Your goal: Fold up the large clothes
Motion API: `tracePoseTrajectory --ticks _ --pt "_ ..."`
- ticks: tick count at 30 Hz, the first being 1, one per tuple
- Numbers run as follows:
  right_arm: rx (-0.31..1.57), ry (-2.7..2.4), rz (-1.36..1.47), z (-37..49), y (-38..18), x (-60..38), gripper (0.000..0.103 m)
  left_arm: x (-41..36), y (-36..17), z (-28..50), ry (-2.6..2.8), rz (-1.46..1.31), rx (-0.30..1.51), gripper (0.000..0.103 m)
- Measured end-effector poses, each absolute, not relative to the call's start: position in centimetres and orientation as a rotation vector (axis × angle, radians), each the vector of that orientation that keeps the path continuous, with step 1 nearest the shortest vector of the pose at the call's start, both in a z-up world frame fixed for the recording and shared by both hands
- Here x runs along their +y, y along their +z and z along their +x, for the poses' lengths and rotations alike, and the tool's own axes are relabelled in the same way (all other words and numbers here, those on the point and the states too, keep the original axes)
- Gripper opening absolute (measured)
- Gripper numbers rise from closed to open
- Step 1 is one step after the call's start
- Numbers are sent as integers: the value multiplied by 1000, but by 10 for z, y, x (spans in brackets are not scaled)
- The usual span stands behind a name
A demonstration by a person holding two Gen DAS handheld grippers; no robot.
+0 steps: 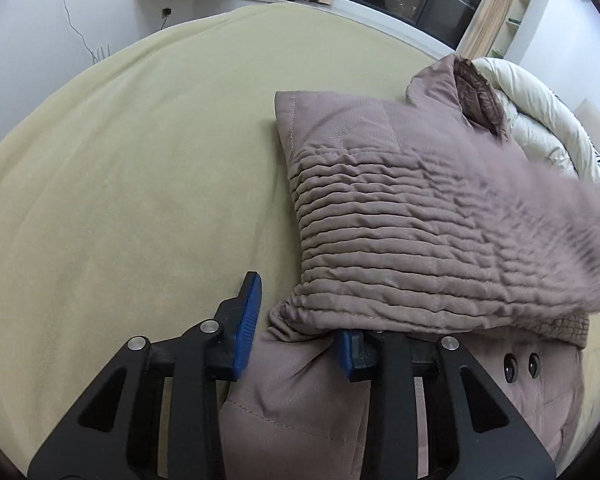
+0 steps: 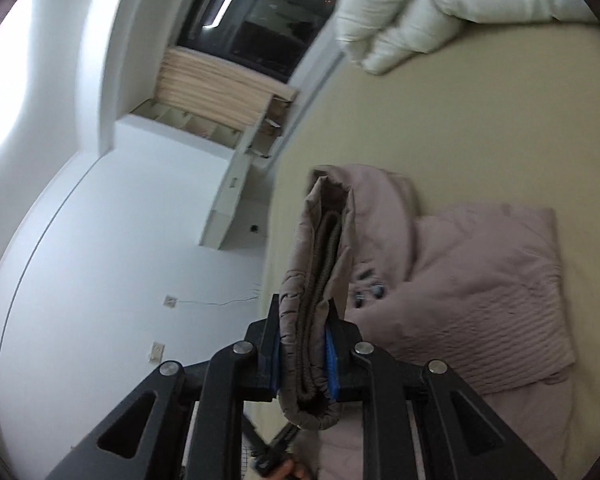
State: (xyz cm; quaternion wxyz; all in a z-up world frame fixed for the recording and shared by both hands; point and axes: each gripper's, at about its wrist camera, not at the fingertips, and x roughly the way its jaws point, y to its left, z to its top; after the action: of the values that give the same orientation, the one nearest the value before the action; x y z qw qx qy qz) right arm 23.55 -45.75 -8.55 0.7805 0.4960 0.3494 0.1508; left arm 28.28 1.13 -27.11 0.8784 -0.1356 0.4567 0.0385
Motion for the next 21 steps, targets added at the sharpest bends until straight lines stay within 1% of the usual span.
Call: tracePoseTrajectory --ticks 2,4,5,7,8,10,12,13,14,16,17,18,19,21 --pt "831 236 1114 240 -138 -471 19 9 -270 282 73 -271 956 32" --pt "935 123 1099 244 -192 -477 20 8 -268 279 64 -255 963 32" --pt "953 86 1106 244 -210 -479 23 9 -265 275 57 -252 970 32" --pt "910 96 1192 238 -233 -486 23 11 -257 265 44 -243 964 32" --pt "895 98 1208 237 -234 -487 26 9 -250 260 39 -218 954 32" --pt "899 91 1190 237 -227 -486 37 8 -233 248 24 -183 923 32" --pt "905 51 1125 238 -208 -487 66 4 -214 243 15 -150 864 32" --pt "891 14 1078 235 -193 -488 70 0 -205 246 12 -128 842 32" --pt "873 -24 1016 235 -179 -488 72 -3 -198 254 7 -107 824 32" --pt "834 -36 899 239 -149 -478 72 -4 -186 271 5 -71 787 32" --pt "826 -4 852 242 -136 -466 68 -8 -184 283 9 -44 776 32" --pt "832 30 791 246 -124 -451 58 -12 -184 298 6 -23 778 32" --pt "843 51 711 251 -115 -433 55 -14 -185 314 2 -9 789 32" --pt "854 58 559 263 -110 -400 53 -24 -195 335 10 48 813 32"
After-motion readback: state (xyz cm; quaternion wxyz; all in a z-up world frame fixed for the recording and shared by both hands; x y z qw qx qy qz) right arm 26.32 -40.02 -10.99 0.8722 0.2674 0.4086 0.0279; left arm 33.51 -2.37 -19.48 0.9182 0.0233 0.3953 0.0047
